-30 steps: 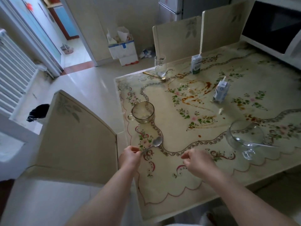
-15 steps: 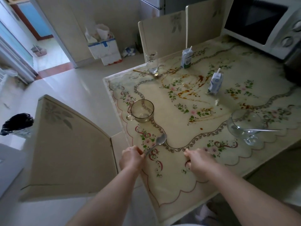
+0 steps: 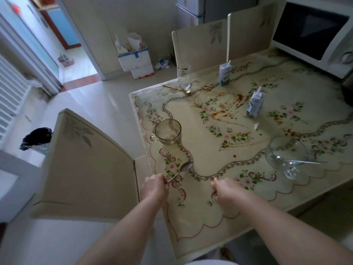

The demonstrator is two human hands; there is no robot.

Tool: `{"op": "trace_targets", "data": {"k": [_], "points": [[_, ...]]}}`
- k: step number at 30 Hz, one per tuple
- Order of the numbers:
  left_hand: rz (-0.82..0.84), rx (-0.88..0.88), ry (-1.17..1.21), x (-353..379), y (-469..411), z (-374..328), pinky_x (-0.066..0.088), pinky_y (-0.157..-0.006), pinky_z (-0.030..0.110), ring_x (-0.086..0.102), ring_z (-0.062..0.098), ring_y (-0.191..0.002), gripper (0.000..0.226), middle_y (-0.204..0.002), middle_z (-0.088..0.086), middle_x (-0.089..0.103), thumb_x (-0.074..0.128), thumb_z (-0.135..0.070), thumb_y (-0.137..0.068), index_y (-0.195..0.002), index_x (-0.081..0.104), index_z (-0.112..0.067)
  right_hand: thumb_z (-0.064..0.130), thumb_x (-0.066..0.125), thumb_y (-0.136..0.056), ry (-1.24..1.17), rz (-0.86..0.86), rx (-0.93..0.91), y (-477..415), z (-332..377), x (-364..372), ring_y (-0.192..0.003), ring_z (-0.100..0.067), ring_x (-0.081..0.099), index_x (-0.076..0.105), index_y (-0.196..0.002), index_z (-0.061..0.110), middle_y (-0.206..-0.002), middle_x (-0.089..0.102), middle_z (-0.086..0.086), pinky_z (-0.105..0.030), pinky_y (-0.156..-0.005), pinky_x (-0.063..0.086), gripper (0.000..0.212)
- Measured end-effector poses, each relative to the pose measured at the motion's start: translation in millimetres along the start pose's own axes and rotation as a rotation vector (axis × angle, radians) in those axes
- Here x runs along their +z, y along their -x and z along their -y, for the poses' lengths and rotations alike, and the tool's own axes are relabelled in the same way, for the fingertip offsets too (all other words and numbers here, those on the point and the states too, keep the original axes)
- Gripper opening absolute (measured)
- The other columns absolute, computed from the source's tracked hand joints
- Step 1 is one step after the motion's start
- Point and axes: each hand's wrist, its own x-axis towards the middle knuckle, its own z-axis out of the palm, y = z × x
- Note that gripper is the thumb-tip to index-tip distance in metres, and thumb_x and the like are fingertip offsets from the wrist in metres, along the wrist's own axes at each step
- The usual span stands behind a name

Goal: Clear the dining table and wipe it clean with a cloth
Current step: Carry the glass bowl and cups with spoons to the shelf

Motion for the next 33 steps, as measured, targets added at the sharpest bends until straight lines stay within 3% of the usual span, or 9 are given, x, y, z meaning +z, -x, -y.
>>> {"op": "trace_targets", "data": {"k": [6, 9, 13, 16, 22, 26, 33], "points": [[-0.153, -0.091, 0.385, -26, 10, -10, 0.050, -0.069, 0.032, 0.059, 0.017, -0.080, 0.011, -0.090, 0.002, 0.065, 0.057, -0.024, -0.096, -0.088, 0.061, -0.018, 0.014, 0.047, -0.094, -0.070, 0.035, -0.017, -4, -8, 0, -0.114, -0.018, 0.052, 0.039, -0.141, 0.017, -0.133, 0.051, -0.002, -0.027, -0.090, 0.047, 0.048], [-0.275, -0.134, 0.515, -45, 8, -17, 0.042, -0.063, 0.028, 0.057, 0.017, -0.077, 0.010, -0.086, 0.000, 0.064, 0.057, -0.024, -0.096, -0.088, 0.060, -0.019, 0.019, 0.054, -0.093, -0.046, 0.061, -0.025, -10, -7, -7, -0.098, -0.017, 0.056, 0.055, -0.125, 0.014, -0.119, 0.059, -0.003, -0.022, -0.070, 0.046, 0.033], [-0.308, -0.209, 0.614, -71, 1, -22, 0.052, -0.069, 0.031, 0.060, 0.019, -0.079, 0.009, -0.085, -0.001, 0.064, 0.058, -0.028, -0.095, -0.092, 0.062, -0.021, 0.018, 0.055, -0.091, -0.126, 0.074, 0.007, -19, -4, -12, -0.095, -0.018, 0.063, 0.059, -0.118, 0.011, -0.108, 0.063, -0.003, -0.029, -0.082, 0.054, 0.028], [-0.313, -0.239, 0.697, -84, -9, -24, 0.052, -0.071, 0.032, 0.062, 0.021, -0.082, 0.010, -0.088, 0.001, 0.066, 0.059, -0.026, -0.094, -0.095, 0.064, -0.018, 0.014, 0.050, -0.090, -0.174, 0.000, 0.026, -23, -3, -14, -0.090, -0.017, 0.063, 0.060, -0.112, 0.013, -0.101, 0.063, -0.002, -0.029, -0.078, 0.055, 0.024], [-0.260, -0.301, 0.720, -100, -36, -23, 0.047, -0.064, 0.028, 0.059, 0.021, -0.076, 0.013, -0.081, 0.002, 0.064, 0.061, -0.023, -0.091, -0.096, 0.068, -0.013, 0.005, 0.043, -0.090, -0.243, -0.068, 0.019, -31, 12, -17, -0.111, -0.019, 0.058, 0.055, -0.126, 0.016, -0.125, 0.059, -0.003, -0.034, -0.094, 0.050, 0.040], [-0.209, -0.343, 0.751, -105, -57, -19, 0.045, -0.066, 0.027, 0.057, 0.022, -0.077, 0.015, -0.083, 0.006, 0.065, 0.065, -0.020, -0.088, -0.098, 0.072, -0.010, -0.006, 0.035, -0.084, -0.236, -0.096, 0.035, -38, 22, -19, -0.110, -0.020, 0.058, 0.054, -0.128, 0.016, -0.125, 0.058, -0.003, -0.034, -0.092, 0.051, 0.053], [-0.101, -0.241, 0.720, -102, -85, -21, 0.046, -0.066, 0.030, 0.056, 0.020, -0.072, 0.017, -0.079, 0.004, 0.064, 0.063, -0.025, -0.091, -0.097, 0.069, -0.011, -0.005, 0.035, -0.084, -0.220, -0.067, 0.121, -41, 33, -15, -0.097, -0.018, 0.061, 0.053, -0.129, 0.016, -0.119, 0.060, -0.003, -0.031, -0.083, 0.055, 0.054]]}}
